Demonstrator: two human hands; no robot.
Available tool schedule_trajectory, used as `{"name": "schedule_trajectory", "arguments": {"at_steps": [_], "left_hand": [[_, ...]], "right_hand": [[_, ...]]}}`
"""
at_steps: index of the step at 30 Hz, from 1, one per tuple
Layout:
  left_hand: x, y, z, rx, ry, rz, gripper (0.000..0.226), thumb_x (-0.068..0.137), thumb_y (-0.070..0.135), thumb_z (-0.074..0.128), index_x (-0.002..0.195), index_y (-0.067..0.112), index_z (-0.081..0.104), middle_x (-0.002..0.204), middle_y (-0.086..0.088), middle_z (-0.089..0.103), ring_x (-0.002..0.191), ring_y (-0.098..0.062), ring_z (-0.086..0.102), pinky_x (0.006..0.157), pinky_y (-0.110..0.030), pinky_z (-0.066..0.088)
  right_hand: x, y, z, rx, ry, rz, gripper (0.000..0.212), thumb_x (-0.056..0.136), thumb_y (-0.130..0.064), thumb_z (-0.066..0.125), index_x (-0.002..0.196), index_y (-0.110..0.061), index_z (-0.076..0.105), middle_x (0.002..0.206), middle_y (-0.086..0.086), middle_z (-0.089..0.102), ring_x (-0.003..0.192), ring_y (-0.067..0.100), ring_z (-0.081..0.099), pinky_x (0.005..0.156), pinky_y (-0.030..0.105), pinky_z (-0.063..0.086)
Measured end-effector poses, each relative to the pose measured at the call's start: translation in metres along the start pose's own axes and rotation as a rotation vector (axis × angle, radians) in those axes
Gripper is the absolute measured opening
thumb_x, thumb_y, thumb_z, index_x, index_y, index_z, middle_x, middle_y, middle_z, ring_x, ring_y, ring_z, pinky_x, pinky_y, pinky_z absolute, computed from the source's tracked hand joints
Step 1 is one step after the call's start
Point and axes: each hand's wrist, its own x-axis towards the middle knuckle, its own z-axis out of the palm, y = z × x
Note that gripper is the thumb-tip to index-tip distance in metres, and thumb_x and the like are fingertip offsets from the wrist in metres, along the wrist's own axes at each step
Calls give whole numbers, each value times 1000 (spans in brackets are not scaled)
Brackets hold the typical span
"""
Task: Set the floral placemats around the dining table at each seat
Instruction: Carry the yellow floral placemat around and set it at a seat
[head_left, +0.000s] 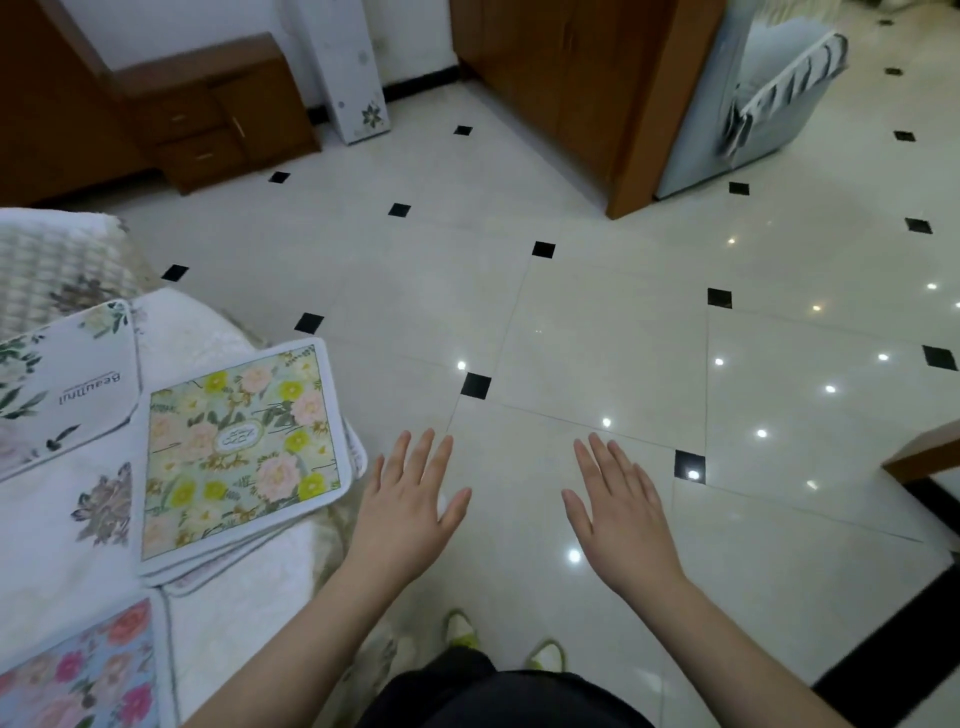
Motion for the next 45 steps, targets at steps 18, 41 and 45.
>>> {"name": "schedule_trajectory", "arguments": {"at_steps": [18,41,45], "left_hand": [[106,-111,3,-20,-23,-112,63,93,58,33,139,21,55,143,-3,55,133,-28,51,106,-50,42],[199,-158,-19,25,49,-600,61,91,53,36,134,18,61,141,-6,58,131,-28,53,107,-46,24],[219,-155,-24,52,68,-707,60,92,51,35,133,17,62,139,-7,59,132,-29,52,109,-46,22]], "right_hand": [[182,-97,-18,19,-51,-216,72,90,-60,3,155,-29,7,160,-13,-1,149,8,-2,119,29,-1],[396,-212,0,-120,-240,-850,64,98,-51,21,153,-19,28,159,0,26,147,19,23,116,37,20],[430,-226,-3,-107,-290,-981,61,98,-47,25,150,-17,35,156,2,33,144,21,30,114,41,30]]}}
